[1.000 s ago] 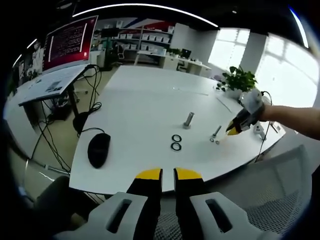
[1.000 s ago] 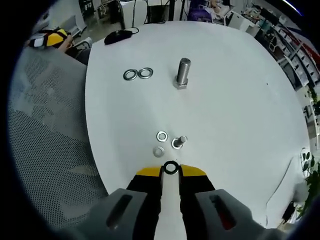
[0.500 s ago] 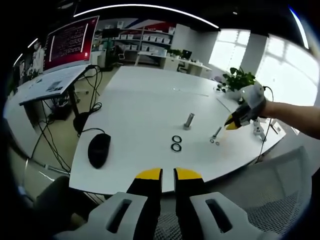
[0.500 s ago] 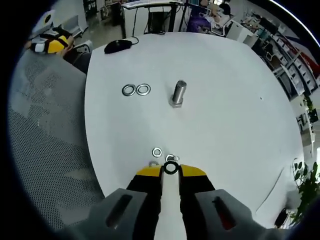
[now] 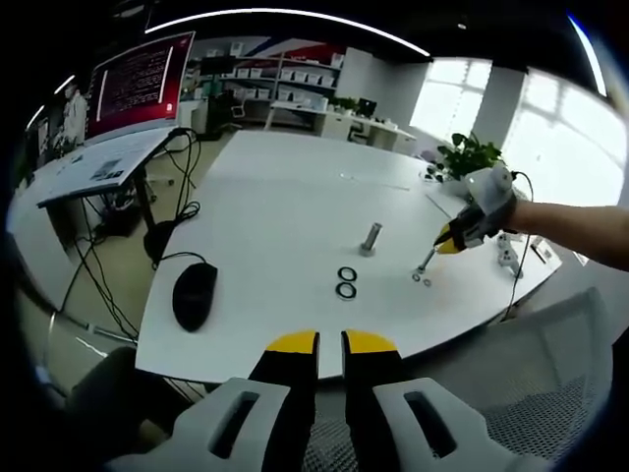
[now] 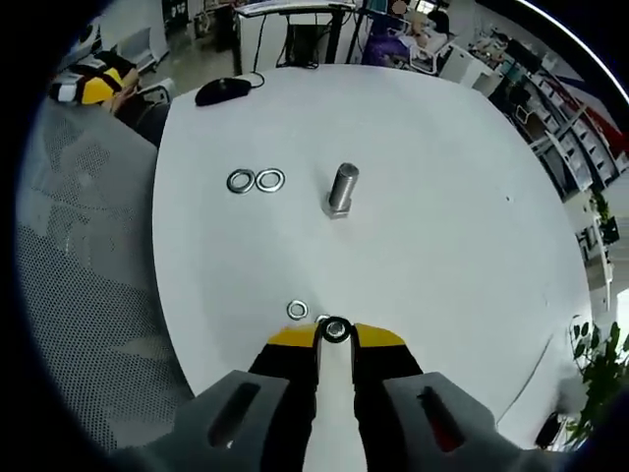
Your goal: Place the washer onto the threaded stud by aligning its center hole with the stud, sliding it down to the base, and recovering from edge contact or off-axis alignment until the washer reaches the visible bottom stop.
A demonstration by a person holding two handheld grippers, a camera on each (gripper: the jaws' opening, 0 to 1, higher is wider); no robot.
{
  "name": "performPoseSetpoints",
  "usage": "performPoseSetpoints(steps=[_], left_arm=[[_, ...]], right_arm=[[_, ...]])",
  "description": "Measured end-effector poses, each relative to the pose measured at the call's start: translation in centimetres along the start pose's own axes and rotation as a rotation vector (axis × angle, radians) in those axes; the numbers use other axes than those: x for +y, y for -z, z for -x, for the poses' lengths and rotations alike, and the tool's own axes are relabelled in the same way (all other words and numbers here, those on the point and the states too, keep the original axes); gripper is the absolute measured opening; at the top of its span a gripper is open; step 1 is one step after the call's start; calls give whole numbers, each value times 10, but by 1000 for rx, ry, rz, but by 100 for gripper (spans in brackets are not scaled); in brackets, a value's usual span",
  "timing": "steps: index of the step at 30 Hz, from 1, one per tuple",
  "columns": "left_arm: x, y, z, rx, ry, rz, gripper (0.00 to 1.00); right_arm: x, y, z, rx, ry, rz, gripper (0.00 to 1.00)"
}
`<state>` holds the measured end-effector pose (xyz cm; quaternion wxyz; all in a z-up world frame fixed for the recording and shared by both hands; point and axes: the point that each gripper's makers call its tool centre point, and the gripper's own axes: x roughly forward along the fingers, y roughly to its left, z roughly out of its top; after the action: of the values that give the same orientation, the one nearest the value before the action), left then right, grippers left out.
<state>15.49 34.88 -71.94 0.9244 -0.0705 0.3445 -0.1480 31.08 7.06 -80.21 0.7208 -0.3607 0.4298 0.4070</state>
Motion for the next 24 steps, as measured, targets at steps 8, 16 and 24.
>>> performPoseSetpoints(steps=[8,16,24], left_arm=[[0,-1,0,-8,0,5,7],[0,-4,1,-30,1,14,7],[0,-5,2,-41,-5,17,7]], right_arm=[[-1,3,-4,21,-9,9,13],[0,3,-11,30,-10,26,13],[1,10,-21,44,-21,38,13]])
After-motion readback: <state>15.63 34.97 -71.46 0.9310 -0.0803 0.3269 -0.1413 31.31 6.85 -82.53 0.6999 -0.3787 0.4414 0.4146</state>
